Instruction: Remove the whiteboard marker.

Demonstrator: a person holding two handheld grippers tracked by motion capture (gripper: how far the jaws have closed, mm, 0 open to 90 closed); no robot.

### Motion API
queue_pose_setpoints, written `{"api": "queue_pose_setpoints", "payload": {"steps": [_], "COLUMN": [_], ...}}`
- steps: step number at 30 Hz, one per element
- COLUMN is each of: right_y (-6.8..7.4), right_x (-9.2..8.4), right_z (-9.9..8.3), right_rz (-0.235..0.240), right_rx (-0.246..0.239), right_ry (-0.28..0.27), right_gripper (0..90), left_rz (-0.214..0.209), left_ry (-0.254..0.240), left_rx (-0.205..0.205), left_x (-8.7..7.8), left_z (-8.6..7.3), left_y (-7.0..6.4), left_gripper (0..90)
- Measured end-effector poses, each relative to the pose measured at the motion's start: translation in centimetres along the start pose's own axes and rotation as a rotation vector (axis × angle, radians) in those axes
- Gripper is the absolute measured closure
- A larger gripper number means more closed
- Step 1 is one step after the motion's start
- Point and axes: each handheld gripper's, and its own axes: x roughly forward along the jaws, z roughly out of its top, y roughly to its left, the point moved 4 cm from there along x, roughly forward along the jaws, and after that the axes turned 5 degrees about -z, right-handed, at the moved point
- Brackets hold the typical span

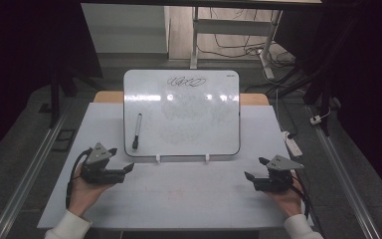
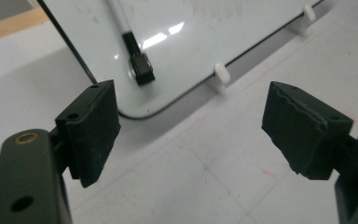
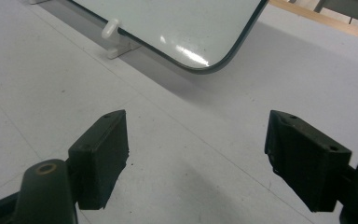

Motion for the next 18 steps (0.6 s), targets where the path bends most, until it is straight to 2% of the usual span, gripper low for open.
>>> {"api": "queue_pose_setpoints", "payload": {"steps": [5, 6, 7, 8, 9, 12, 18], "right_y": [0.2, 0.2, 0.2, 0.2, 0.2, 0.1, 0.1], "right_x": [0.1, 0.1, 0.1, 0.1, 0.1, 0.1, 0.3], "right_z": [0.0, 0.0, 0.0, 0.0, -0.1, -0.1, -0.3], "right_rz": [-0.009, -0.009, -0.010, -0.011, -0.013, -0.016, -0.024], "right_rx": [-0.006, -0.007, -0.005, -0.005, -0.004, -0.005, -0.002], "right_ry": [0.005, 0.005, 0.007, 0.009, 0.010, 0.011, 0.023], "right_gripper": [22.4, 22.4, 22.4, 22.4, 22.4, 22.5, 22.8], "left_rz": [0.042, 0.048, 0.072, 0.072, 0.087, 0.089, 0.121], "left_ry": [0.003, 0.004, 0.014, 0.014, 0.010, 0.006, 0.018], "left_rx": [0.002, 0.002, 0.007, 0.007, 0.008, -0.001, -0.007], "left_x": [0.5, 0.7, 1.2, 1.2, 1.8, 2.5, 4.5], "left_z": [2.1, 2.6, 3.6, 3.6, 4.5, 5.2, 6.7], "left_y": [0.5, 0.7, 1.0, 1.0, 1.4, 1.8, 2.8], "left_gripper": [22.5, 22.8, 23.0, 23.3, 23.7, 25.0, 27.2]}}
